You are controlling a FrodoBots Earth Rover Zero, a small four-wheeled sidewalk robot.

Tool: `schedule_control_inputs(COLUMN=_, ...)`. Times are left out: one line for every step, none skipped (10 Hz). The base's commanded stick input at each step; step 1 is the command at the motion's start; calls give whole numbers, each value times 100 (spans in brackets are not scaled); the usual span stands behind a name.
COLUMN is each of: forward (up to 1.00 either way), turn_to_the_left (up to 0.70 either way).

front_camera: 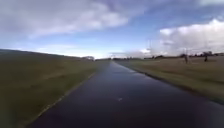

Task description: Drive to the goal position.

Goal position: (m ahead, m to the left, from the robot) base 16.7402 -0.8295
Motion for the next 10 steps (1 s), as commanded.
schedule_control_inputs(forward=100, turn_to_the_left=0)
schedule_control_inputs(forward=100, turn_to_the_left=0)
schedule_control_inputs(forward=100, turn_to_the_left=0)
schedule_control_inputs(forward=100, turn_to_the_left=0)
schedule_control_inputs(forward=100, turn_to_the_left=0)
schedule_control_inputs(forward=100, turn_to_the_left=0)
schedule_control_inputs(forward=100, turn_to_the_left=0)
schedule_control_inputs(forward=100, turn_to_the_left=0)
schedule_control_inputs(forward=100, turn_to_the_left=0)
schedule_control_inputs(forward=100, turn_to_the_left=0)
